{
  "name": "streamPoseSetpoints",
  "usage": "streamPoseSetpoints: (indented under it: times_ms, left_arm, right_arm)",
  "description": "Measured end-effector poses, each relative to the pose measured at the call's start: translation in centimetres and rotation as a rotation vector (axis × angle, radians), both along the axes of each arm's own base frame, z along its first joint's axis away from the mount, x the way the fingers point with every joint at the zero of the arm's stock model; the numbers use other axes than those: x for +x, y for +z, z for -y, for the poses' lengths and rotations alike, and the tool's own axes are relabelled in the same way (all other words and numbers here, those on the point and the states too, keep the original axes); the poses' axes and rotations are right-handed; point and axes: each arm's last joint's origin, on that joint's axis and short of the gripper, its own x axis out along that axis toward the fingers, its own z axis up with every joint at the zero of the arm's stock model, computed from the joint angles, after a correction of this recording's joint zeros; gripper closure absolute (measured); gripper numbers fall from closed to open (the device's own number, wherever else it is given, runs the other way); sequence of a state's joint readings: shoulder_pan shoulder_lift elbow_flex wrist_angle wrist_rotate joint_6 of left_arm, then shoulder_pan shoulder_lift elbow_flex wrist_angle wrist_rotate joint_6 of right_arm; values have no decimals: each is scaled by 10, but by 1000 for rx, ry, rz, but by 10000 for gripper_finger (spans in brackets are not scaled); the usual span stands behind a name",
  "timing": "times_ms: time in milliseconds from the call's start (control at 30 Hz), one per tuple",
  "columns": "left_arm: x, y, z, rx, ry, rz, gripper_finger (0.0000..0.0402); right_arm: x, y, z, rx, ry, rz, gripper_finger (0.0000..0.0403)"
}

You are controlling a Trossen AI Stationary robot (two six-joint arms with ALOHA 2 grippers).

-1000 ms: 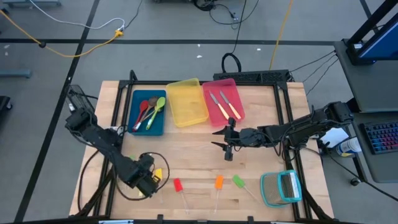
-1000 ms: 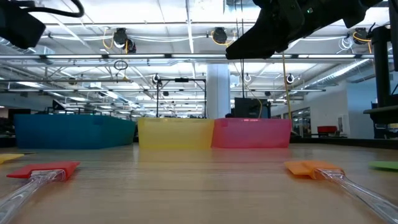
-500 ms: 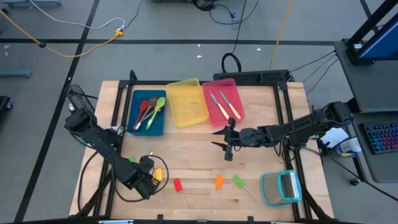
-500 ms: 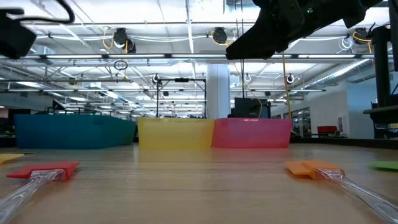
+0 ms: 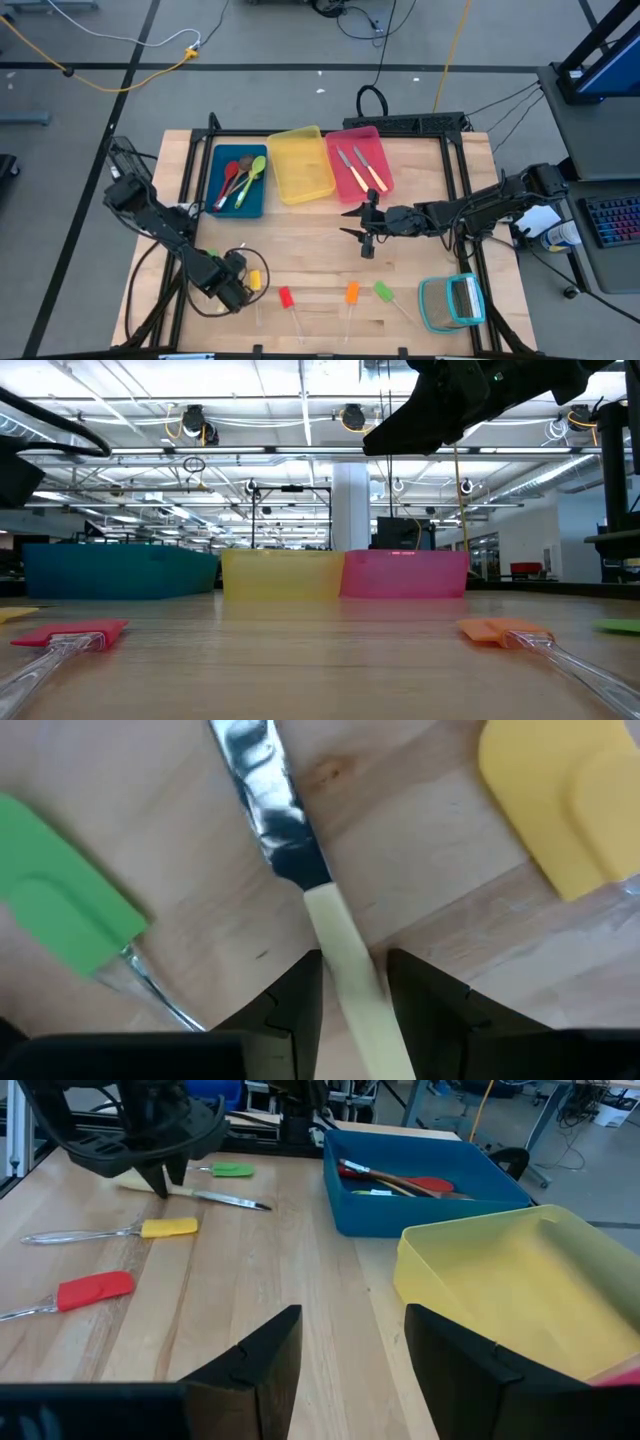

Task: Pick & Place Kitchen Items
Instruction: Put the yellow knife into the red bin

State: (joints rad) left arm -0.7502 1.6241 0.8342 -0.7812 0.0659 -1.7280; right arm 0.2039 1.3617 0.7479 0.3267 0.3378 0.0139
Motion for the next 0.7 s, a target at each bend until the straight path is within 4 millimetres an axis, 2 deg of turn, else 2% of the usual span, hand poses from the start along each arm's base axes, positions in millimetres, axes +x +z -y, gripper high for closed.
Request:
streamPoseSetpoints:
  times_ms: [133, 467, 567, 700]
  left_arm:
    - [1, -4, -1, 0, -106, 53, 279]
    - [0, -5, -2, 35, -91, 44, 281]
    - [0, -5, -2, 38, -98, 49, 301]
    - [0, -5, -2, 42, -115, 57, 350]
  right_arm:
    - [0, 0, 0, 0, 0, 0, 230]
    - [0, 0, 0, 4, -1, -1, 230]
    - [0, 0, 0, 4, -2, -1, 230]
    - [0, 0, 0, 4, -2, 0, 230]
